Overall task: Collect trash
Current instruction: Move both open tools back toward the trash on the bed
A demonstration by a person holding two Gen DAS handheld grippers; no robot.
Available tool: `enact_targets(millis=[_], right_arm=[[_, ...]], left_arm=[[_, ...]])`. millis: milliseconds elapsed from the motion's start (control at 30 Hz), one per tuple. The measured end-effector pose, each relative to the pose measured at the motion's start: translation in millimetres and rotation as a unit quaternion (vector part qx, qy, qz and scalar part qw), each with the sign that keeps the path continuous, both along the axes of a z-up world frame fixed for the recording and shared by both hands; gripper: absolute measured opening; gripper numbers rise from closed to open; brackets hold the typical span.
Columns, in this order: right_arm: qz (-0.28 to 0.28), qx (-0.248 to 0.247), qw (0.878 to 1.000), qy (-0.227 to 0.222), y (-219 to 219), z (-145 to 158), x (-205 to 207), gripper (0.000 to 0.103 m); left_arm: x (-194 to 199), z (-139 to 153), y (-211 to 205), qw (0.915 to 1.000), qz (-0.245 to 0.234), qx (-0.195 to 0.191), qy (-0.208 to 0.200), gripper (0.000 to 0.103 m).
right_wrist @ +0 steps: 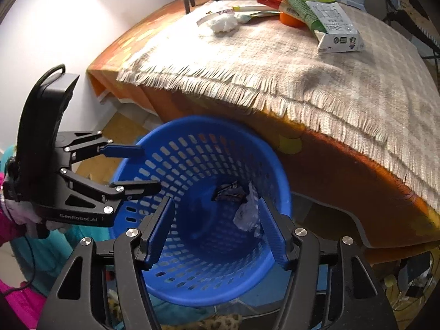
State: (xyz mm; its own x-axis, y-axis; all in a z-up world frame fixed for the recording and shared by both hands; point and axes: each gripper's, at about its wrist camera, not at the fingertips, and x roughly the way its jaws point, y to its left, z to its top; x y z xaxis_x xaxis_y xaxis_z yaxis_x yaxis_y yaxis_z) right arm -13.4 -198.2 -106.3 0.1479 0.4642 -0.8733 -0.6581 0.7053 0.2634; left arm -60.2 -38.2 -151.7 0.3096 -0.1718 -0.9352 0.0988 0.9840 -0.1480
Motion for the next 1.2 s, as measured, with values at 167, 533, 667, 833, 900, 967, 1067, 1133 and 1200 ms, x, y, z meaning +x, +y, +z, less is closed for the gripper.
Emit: enact_targets(millis=[167,533,667,833,900,967,1067,1133,1200], right_arm=[[-0.015,-0.006,1.0,-0.012,-1,5,7,0.071],[-0.047,-0.012,0.996,-0.07,-8,37,36,0.071],[-0.06,-0.007,0.993,-0.106,-7,54,56,0.071],[-0.054,-0.035,0.985,-0.162,12,65,86,0.082],[-0.053,-0.052,0.98,-0.185,20,65,99,0.082],[-0.053,-0.066,0.975,-0.205,26,64,111,0.082],[-0.054,-0.08,0.972,-0.216,35,58,130,0.082],[-0.058,-0.084,0.972,-0.212,39,53,141,0.082],[-0.059,-0.093,0.972,-0.209,43,45,152,0.082]], left_arm=[[6,7,-1,1.0,0.001,0.001,-0.004,0.067],[47,53,24,0.997,0.018,0.026,-0.071,0.067],[71,73,38,0.9933,0.027,0.04,-0.105,0.067],[99,87,58,0.9888,0.034,0.05,-0.137,0.067],[112,90,67,0.9864,0.039,0.062,-0.147,0.067],[121,91,74,0.9848,0.04,0.068,-0.155,0.067],[138,89,85,0.9833,0.039,0.073,-0.162,0.067],[147,84,89,0.983,0.038,0.078,-0.162,0.064],[157,76,91,0.9837,0.034,0.086,-0.154,0.054]])
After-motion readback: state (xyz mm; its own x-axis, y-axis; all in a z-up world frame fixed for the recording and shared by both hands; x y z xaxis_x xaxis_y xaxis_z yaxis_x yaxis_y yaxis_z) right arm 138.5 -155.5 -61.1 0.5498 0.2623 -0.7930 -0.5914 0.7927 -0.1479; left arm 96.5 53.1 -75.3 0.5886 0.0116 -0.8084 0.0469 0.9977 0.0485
